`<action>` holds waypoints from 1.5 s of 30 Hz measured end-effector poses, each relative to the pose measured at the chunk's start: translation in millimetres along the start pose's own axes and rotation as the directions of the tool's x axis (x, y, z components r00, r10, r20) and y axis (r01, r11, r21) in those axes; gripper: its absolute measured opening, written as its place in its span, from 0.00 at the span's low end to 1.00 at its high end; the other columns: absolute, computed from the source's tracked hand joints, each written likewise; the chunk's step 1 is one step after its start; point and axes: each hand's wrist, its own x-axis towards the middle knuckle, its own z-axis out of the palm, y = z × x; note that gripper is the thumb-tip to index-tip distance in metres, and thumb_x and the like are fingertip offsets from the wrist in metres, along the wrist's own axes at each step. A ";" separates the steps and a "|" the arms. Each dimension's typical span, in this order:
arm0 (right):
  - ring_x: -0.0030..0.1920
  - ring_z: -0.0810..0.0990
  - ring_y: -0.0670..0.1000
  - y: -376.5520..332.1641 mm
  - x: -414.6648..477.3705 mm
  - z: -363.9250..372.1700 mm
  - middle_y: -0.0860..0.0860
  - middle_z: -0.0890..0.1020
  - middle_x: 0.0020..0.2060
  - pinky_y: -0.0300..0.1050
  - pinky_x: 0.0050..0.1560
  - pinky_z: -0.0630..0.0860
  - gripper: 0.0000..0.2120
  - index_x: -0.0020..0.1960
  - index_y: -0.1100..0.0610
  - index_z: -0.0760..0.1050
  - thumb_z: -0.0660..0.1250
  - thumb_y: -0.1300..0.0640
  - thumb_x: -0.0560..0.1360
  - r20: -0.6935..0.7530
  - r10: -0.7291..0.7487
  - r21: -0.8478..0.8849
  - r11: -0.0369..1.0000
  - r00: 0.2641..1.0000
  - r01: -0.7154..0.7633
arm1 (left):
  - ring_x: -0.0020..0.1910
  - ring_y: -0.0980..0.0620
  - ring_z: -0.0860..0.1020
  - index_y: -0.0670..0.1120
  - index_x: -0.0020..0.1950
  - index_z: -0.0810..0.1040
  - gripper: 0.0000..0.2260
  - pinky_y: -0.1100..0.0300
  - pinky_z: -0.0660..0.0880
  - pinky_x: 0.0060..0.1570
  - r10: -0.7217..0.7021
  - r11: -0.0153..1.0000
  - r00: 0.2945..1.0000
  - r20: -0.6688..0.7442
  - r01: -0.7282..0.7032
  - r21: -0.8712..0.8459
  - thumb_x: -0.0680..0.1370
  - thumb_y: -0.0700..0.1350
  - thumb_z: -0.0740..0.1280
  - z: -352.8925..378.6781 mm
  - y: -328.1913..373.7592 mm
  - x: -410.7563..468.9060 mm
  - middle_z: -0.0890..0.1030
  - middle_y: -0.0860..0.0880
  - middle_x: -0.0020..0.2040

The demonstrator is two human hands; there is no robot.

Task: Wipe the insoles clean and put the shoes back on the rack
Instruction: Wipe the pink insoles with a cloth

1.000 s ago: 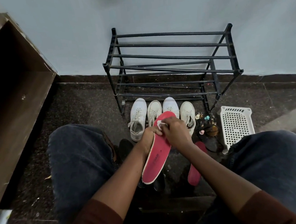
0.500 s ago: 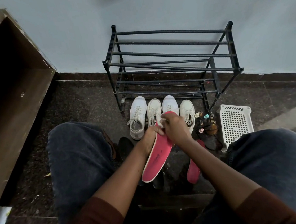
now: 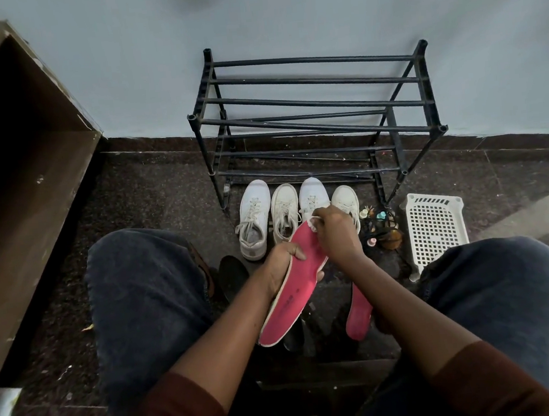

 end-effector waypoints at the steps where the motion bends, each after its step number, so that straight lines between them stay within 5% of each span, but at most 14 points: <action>1: 0.49 0.77 0.60 -1.7 -3.1 0.3 0.61 0.79 0.49 0.47 0.46 0.69 0.10 0.53 0.65 0.78 0.61 0.65 0.77 0.018 -0.057 0.024 0.998 0.998 0.057 | 0.31 0.48 0.78 0.40 0.50 0.74 0.15 0.60 0.77 0.32 0.006 1.000 1.000 0.005 -0.006 0.002 0.72 0.35 0.49 1.3 0.4 0.2 0.79 0.44 0.35; 5: 0.47 0.78 0.58 -12.5 -15.3 3.9 0.59 0.80 0.46 0.46 0.48 0.71 0.10 0.53 0.65 0.79 0.63 0.69 0.74 0.074 -0.297 0.096 0.952 0.952 0.289 | 0.36 0.45 0.74 0.35 0.38 0.74 0.11 0.59 0.74 0.36 0.043 0.998 0.998 -0.047 -0.040 0.057 0.69 0.34 0.53 6.9 1.4 2.0 0.76 0.41 0.31; 7: 0.46 0.78 0.58 -11.4 -15.9 4.7 0.59 0.79 0.45 0.49 0.46 0.73 0.12 0.54 0.64 0.79 0.64 0.69 0.72 0.086 -0.329 0.048 0.944 0.940 0.326 | 0.37 0.46 0.73 0.36 0.40 0.73 0.11 0.57 0.73 0.37 0.041 0.999 0.997 -0.060 -0.039 0.035 0.69 0.34 0.52 7.2 -1.2 3.5 0.75 0.41 0.33; 13: 0.46 0.75 0.61 4.7 -4.5 -2.8 0.59 0.76 0.45 0.49 0.43 0.71 0.12 0.54 0.64 0.77 0.61 0.70 0.71 0.071 -0.167 -0.192 0.965 0.983 0.178 | 0.34 0.47 0.76 0.39 0.51 0.74 0.17 0.59 0.76 0.33 -0.010 0.999 1.000 0.001 0.010 -0.042 0.73 0.35 0.48 3.6 -4.6 2.6 0.77 0.43 0.39; 17: 0.51 0.77 0.60 7.6 7.0 -7.9 0.60 0.77 0.50 0.48 0.47 0.74 0.14 0.58 0.62 0.76 0.62 0.67 0.73 0.062 -0.024 -0.190 0.981 0.998 0.036 | 0.33 0.46 0.80 0.38 0.54 0.76 0.12 0.58 0.79 0.34 -0.038 0.992 0.996 0.078 0.046 -0.114 0.75 0.42 0.59 3.7 -2.9 0.1 0.82 0.42 0.41; 22: 0.42 0.79 0.57 -2.8 6.8 -16.9 0.59 0.83 0.44 0.42 0.39 0.69 0.09 0.51 0.61 0.80 0.61 0.62 0.76 -0.159 0.178 0.075 0.983 0.971 -0.168 | 0.42 0.45 0.80 0.40 0.62 0.75 0.22 0.52 0.79 0.40 0.078 0.965 0.991 0.108 -0.047 -0.257 0.76 0.55 0.61 -4.4 -0.1 5.0 0.81 0.42 0.49; 24: 0.37 0.77 0.54 -11.1 -0.2 -15.8 0.58 0.83 0.41 0.40 0.36 0.67 0.09 0.49 0.61 0.80 0.62 0.62 0.75 -0.131 0.150 0.091 0.986 0.980 -0.139 | 0.43 0.45 0.81 0.40 0.60 0.77 0.24 0.52 0.79 0.42 0.116 0.953 0.988 0.099 -0.083 -0.292 0.79 0.59 0.57 -6.5 1.0 7.9 0.82 0.42 0.48; 28: 0.45 0.81 0.58 -23.7 -19.2 -3.3 0.59 0.83 0.46 0.45 0.43 0.74 0.10 0.53 0.61 0.80 0.62 0.64 0.74 0.034 -0.046 -0.024 0.999 0.998 0.047 | 0.40 0.48 0.83 0.41 0.44 0.85 0.28 0.58 0.78 0.45 0.203 0.932 0.979 0.006 -0.191 -0.309 0.83 0.53 0.49 -4.6 -1.9 13.8 0.83 0.43 0.40; 30: 0.43 0.81 0.57 -27.7 -26.6 1.1 0.58 0.83 0.44 0.43 0.39 0.72 0.11 0.54 0.58 0.80 0.64 0.64 0.74 0.043 -0.131 -0.016 0.991 0.990 0.132 | 0.37 0.49 0.83 0.42 0.39 0.85 0.29 0.59 0.79 0.42 0.210 0.921 0.977 -0.029 -0.207 -0.331 0.83 0.53 0.49 -6.3 -4.2 13.2 0.83 0.44 0.36; 34: 0.39 0.79 0.56 -31.7 -36.3 6.4 0.57 0.81 0.40 0.41 0.38 0.67 0.09 0.50 0.58 0.82 0.65 0.63 0.73 0.157 -0.239 -0.024 0.969 0.958 0.246 | 0.36 0.50 0.82 0.38 0.44 0.79 0.26 0.58 0.79 0.42 0.231 0.931 0.967 -0.109 -0.252 -0.266 0.83 0.55 0.49 -10.7 -1.1 9.2 0.81 0.44 0.36; 38: 0.39 0.79 0.52 -25.1 -20.7 1.9 0.57 0.82 0.44 0.38 0.38 0.69 0.08 0.50 0.61 0.82 0.66 0.65 0.73 0.084 -0.201 -0.021 0.979 0.976 0.203 | 0.32 0.50 0.83 0.41 0.34 0.85 0.32 0.62 0.79 0.31 0.247 0.910 0.967 -0.053 -0.251 -0.330 0.84 0.51 0.47 -5.7 -1.9 9.4 0.83 0.44 0.32; 45: 0.43 0.78 0.59 -24.3 -0.2 -3.8 0.61 0.79 0.46 0.47 0.43 0.72 0.10 0.48 0.67 0.80 0.62 0.63 0.76 -0.068 -0.055 0.001 0.998 0.996 0.055 | 0.45 0.47 0.83 0.41 0.51 0.84 0.28 0.56 0.80 0.46 0.256 0.914 0.966 0.045 -0.227 -0.338 0.82 0.56 0.49 -1.6 3.6 3.9 0.84 0.42 0.47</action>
